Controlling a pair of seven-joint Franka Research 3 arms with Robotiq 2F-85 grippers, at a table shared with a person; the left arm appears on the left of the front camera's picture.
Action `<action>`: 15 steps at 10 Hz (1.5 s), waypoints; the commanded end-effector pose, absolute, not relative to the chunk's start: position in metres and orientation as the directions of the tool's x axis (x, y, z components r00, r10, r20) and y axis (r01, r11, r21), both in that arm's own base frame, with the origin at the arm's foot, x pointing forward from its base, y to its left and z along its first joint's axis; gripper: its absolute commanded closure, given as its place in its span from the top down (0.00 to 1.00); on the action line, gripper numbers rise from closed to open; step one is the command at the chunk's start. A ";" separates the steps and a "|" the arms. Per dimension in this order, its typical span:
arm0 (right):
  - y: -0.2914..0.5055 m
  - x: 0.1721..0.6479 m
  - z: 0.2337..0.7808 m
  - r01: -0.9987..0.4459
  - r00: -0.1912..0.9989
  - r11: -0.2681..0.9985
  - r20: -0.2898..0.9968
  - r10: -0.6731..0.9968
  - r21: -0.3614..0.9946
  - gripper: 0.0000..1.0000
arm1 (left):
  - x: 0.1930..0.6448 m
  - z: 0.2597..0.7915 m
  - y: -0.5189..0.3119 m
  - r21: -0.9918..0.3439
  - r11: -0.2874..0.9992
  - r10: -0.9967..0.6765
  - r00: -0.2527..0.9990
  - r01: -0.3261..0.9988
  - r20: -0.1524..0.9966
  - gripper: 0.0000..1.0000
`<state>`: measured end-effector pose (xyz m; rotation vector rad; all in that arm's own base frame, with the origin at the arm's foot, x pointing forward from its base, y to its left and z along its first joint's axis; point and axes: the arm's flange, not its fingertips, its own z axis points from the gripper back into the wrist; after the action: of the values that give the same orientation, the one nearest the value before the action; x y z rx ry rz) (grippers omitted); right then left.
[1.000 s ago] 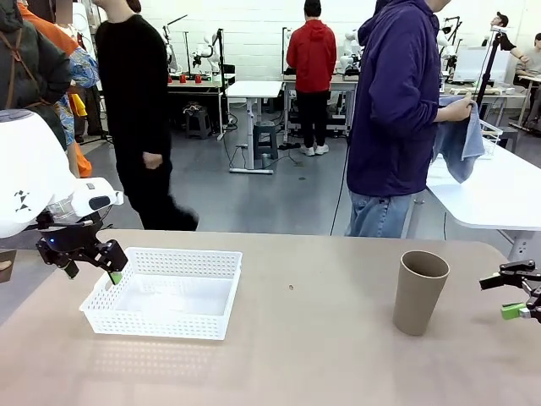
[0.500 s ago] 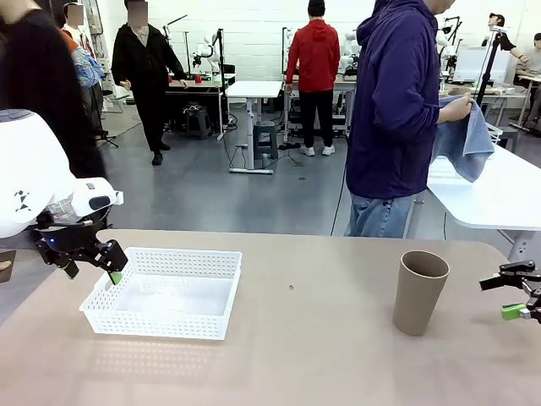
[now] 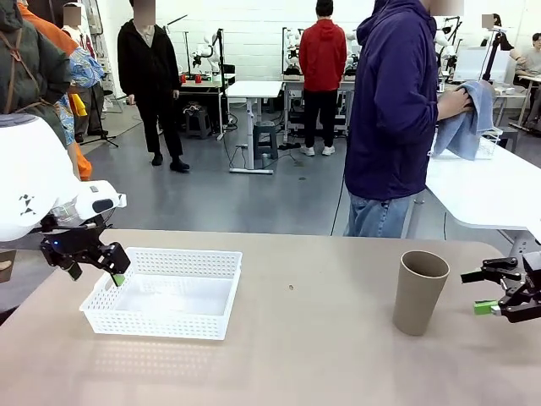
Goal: Clean and organize the cups into the basket.
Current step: Pick up the Organizing basket and move it to the center of the table, then pick up the Reusable plastic cup from the right side of the table and place it inside the Organizing basket.
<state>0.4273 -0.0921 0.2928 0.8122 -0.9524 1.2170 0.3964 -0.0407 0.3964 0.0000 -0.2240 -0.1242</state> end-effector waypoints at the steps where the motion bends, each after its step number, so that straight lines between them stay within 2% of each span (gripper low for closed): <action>1: -0.084 0.423 0.285 -0.983 0.048 0.182 0.928 0.371 -0.022 1.00 | 0.404 0.380 -0.039 0.018 0.993 -0.115 0.969 0.114 0.219 1.00; 2: -0.082 0.425 0.279 -0.979 0.097 0.202 0.927 0.362 0.024 1.00 | 0.408 0.374 -0.039 0.036 0.995 -0.103 0.970 0.097 0.221 1.00; 4: -0.075 0.427 0.267 -0.982 0.120 0.178 0.933 0.338 0.062 1.00 | 0.420 0.363 -0.038 0.026 0.998 -0.067 0.975 0.063 0.212 1.00; 15: -0.004 0.441 0.224 -0.991 0.105 0.110 0.927 0.361 0.070 1.00 | 0.428 0.344 -0.042 0.048 0.998 -0.058 0.979 0.049 0.195 1.00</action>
<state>0.4349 -0.0109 0.2308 0.9361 -0.8769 1.2250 0.4254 -0.0392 0.3473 0.0012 -0.1961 -0.0771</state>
